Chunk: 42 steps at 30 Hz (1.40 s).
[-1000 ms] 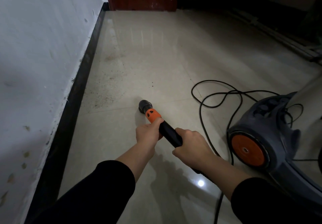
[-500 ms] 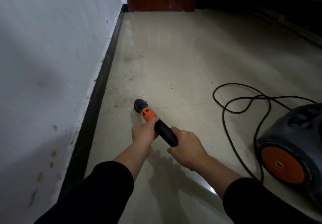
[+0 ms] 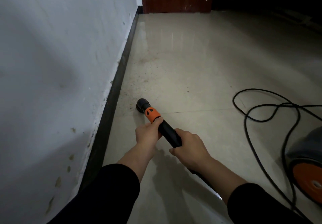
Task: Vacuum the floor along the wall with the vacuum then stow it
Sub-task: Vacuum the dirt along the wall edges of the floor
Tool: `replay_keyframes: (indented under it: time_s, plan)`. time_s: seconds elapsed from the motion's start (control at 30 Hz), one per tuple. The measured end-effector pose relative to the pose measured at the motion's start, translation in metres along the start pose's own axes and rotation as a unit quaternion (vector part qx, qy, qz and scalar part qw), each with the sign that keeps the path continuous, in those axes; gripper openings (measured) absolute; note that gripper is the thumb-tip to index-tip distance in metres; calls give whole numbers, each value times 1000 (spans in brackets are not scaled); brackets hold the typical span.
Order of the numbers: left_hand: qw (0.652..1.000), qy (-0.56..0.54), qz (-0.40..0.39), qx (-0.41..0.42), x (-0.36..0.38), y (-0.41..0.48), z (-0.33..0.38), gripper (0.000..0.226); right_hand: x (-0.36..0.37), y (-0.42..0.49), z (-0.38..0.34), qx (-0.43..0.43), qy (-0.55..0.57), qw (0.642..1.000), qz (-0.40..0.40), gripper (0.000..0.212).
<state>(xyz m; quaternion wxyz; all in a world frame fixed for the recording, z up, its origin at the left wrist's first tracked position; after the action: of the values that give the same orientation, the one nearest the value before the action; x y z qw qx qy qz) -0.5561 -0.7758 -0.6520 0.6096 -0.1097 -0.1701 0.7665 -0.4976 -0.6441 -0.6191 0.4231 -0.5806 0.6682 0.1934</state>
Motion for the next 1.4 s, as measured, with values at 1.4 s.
replay_keyframes:
  time_s: [1.4]
  plan:
    - [998,-1,52,30,-66,33,14,18,62,15,-55,-31,83,995,-37,28]
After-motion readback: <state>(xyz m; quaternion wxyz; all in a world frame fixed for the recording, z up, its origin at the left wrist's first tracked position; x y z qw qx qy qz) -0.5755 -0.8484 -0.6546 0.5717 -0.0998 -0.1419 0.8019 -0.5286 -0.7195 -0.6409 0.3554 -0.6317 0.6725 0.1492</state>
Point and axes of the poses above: each hand's wrist, its own y-axis towards the middle knuckle, its own x-axis out of the palm, z = x × y, the point moved 8 cm from there along y, towards the middle knuckle, and after that the axes turned 8 degrees about x, right-handed, at the moved point
